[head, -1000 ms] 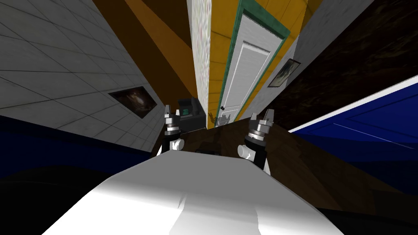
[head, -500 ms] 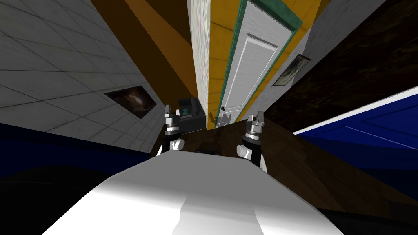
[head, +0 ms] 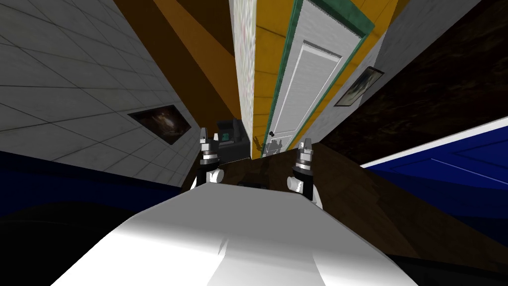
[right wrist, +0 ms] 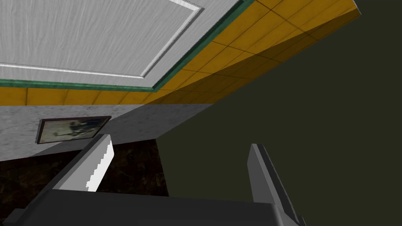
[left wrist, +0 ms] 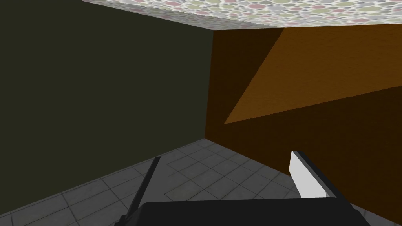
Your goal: Pull the door open
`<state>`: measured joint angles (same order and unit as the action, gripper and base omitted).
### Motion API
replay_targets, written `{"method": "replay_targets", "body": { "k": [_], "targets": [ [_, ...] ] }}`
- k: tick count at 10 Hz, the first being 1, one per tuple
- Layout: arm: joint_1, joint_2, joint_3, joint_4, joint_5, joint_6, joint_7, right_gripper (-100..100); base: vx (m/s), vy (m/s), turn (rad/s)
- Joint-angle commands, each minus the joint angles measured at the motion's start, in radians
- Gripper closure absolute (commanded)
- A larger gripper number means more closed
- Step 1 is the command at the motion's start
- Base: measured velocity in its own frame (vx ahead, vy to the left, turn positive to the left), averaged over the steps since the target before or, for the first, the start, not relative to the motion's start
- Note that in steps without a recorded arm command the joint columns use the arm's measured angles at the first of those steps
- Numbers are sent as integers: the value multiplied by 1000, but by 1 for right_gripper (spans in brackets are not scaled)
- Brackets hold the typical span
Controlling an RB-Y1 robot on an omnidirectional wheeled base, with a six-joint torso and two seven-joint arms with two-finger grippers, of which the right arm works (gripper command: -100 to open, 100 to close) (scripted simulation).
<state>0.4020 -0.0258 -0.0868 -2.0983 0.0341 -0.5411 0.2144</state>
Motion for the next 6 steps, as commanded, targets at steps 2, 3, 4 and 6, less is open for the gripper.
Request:
{"method": "replay_targets", "body": {
  "k": [2, 3, 4, 6],
  "targets": [
    [-16, -12, -3, 72, 24, -24, 50, -100, 98, -44, 51],
    [-21, -17, -5, 96, 33, -31, 68, -100, 94, -31, 40],
    [-27, -22, -6, 122, 42, -39, 87, -100, 84, -37, 57],
    [-39, -31, -9, 176, 62, -54, 126, -100, 103, -44, 52]
  ]
}}
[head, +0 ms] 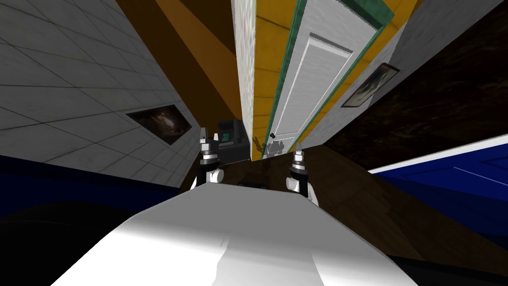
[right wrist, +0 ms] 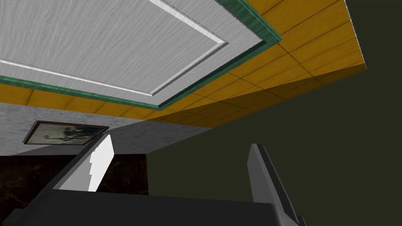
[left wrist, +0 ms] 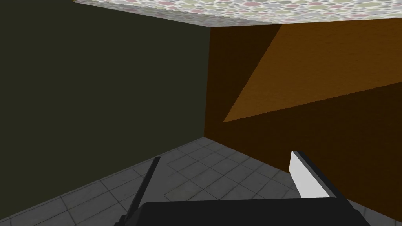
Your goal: Pull the door open
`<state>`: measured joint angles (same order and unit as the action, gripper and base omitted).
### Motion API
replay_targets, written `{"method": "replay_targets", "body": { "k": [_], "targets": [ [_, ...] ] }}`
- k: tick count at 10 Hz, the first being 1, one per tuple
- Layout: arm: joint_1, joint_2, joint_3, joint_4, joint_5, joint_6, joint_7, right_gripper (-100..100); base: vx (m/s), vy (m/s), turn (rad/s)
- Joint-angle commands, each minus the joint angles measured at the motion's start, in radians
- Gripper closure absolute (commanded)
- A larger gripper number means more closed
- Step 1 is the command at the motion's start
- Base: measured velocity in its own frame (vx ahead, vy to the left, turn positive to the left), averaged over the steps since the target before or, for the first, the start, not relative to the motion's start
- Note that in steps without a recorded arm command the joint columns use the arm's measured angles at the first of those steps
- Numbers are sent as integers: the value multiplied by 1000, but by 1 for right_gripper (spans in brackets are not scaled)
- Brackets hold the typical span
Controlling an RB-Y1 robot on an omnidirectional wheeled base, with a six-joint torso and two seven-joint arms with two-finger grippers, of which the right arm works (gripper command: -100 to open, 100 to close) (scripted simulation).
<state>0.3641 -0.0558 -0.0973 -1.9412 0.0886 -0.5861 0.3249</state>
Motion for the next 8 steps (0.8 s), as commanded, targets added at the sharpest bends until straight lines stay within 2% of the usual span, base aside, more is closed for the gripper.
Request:
{"method": "replay_targets", "body": {
  "k": [1, 8],
  "targets": [
    [-7, -5, -1, 46, 17, -17, 36, -100, 89, -48, 57],
    [-50, -33, -12, 241, 90, -75, 184, -100, 95, -50, 55]
  ]
}}
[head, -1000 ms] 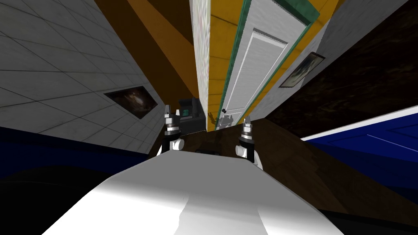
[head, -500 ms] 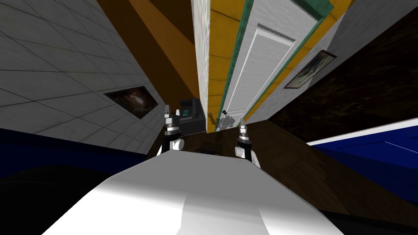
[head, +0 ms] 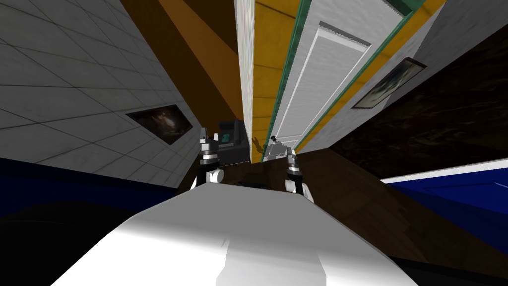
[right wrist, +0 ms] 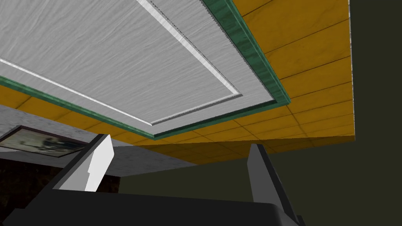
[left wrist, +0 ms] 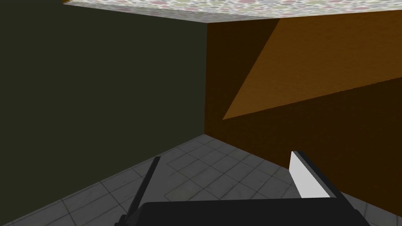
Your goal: Pull the door open
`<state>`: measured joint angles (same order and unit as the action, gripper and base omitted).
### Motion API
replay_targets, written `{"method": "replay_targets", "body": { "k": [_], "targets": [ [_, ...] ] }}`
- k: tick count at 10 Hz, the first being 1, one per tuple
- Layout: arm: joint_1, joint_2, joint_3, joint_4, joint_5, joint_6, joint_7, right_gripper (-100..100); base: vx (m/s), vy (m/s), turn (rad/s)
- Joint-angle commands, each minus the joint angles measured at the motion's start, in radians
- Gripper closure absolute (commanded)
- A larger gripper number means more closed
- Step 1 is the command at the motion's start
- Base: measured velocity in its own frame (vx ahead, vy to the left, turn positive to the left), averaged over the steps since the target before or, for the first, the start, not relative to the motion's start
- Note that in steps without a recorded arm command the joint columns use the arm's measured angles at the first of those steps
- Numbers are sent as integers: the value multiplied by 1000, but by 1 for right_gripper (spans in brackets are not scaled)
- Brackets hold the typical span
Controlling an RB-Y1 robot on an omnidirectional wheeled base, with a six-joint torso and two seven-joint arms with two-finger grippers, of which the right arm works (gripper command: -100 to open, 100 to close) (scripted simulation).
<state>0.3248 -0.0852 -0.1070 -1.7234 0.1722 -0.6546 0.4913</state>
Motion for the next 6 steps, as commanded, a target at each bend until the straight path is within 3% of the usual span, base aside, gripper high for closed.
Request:
{"method": "replay_targets", "body": {
  "k": [1, 6],
  "targets": [
    [-11, -3, -3, 29, 7, -6, 17, -100, 59, -31, 25],
    [-43, -19, -11, 176, 60, -49, 125, -100, 78, -48, 54]
  ]
}}
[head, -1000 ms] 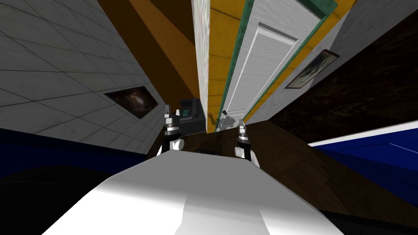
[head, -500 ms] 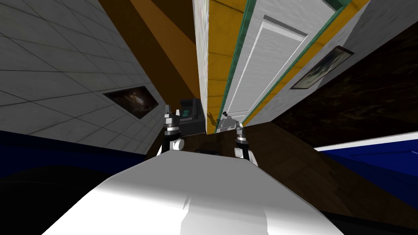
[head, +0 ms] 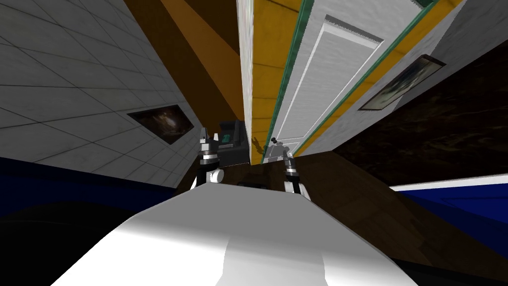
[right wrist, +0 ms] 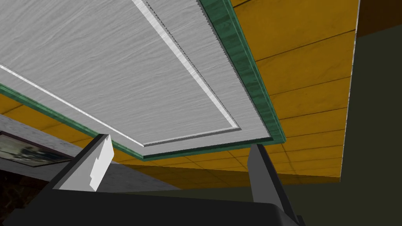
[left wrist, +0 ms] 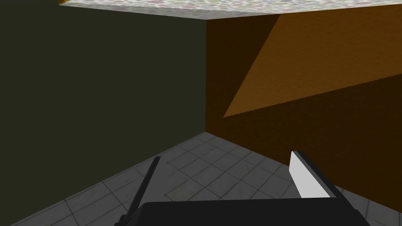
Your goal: Pull the door open
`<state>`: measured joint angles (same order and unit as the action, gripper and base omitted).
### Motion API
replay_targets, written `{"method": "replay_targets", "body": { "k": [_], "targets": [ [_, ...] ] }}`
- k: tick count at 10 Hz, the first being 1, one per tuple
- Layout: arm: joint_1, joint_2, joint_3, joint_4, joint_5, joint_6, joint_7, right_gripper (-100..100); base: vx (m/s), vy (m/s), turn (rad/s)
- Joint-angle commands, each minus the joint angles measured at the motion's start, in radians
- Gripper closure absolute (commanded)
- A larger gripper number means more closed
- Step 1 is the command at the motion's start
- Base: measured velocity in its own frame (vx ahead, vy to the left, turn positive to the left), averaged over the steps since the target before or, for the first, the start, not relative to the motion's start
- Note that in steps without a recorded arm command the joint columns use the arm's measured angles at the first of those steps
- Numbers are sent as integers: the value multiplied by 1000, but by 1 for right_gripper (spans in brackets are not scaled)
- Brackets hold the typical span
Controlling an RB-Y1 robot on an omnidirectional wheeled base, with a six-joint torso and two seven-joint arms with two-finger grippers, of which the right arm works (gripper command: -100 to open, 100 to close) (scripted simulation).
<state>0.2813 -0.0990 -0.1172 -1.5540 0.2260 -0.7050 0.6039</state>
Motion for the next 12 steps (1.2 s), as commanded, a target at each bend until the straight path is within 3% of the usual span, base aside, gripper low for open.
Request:
{"method": "replay_targets", "body": {
  "k": [1, 6, 7, 12],
  "targets": [
    [-6, -8, -3, 36, 17, -7, 35, -100, 95, -68, 61],
    [-37, -20, -11, 177, 70, -48, 140, -100, 91, -57, 57],
    [-37, -20, -11, 179, 70, -48, 140, -100, 54, -44, 24],
    [-66, -29, -19, 311, 118, -87, 238, -100, 76, -49, 48]
  ]
}}
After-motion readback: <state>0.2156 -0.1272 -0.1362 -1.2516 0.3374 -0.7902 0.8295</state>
